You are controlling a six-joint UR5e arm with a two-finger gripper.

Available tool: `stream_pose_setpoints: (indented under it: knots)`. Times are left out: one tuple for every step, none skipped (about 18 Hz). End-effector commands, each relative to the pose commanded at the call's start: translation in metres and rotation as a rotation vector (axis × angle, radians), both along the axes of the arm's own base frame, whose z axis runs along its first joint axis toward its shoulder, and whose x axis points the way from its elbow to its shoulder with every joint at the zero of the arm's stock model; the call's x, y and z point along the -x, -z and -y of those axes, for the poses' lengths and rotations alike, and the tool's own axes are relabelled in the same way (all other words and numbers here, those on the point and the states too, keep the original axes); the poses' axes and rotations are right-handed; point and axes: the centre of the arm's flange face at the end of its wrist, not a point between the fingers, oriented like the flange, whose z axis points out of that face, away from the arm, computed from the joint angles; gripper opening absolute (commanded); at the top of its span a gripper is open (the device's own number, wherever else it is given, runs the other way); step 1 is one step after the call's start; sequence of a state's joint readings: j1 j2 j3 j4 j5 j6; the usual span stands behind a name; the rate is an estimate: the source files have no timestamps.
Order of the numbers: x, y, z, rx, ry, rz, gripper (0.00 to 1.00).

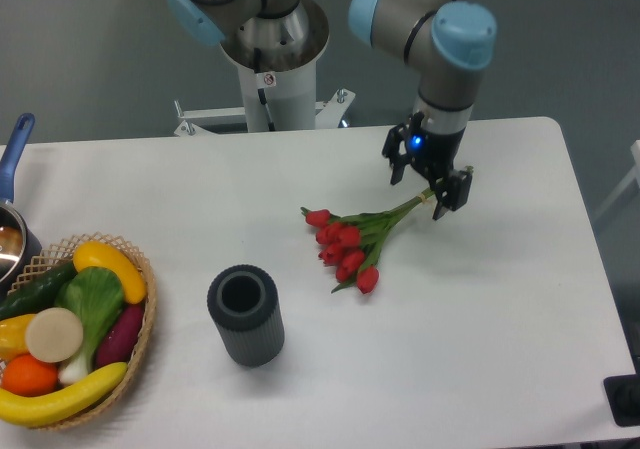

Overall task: Pick up the flowers from the table
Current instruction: 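Lower the open gripper over the tulip stems near the twine tie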

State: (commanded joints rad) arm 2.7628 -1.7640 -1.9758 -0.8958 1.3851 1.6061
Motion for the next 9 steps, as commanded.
stream_pose_setpoints:
  knots:
    - [-0.002,0.006,-0.003,0.009,0.006,0.005,1.00]
    - [-0.001,0.013,-0.006,0.020,0.010,0.014,1.00]
    - [0.001,0.018,-0.006,0.033,0.011,0.016,1.00]
    - [0.001,0.022,-0.007,0.048,0.013,0.013,1.00]
    - [-0.002,0.025,-0.011,0.060,0.026,0.012,1.00]
    - [-0.004,0.029,-0.014,0.066,0.034,0.019,1.00]
    - [-0.003,0.030,-0.014,0.068,0.034,0.020,1.00]
    - [-0.003,0.034,-0.014,0.075,0.034,0.024,1.00]
    - [-0.003,0.035,-0.013,0.087,0.036,0.022,1.00]
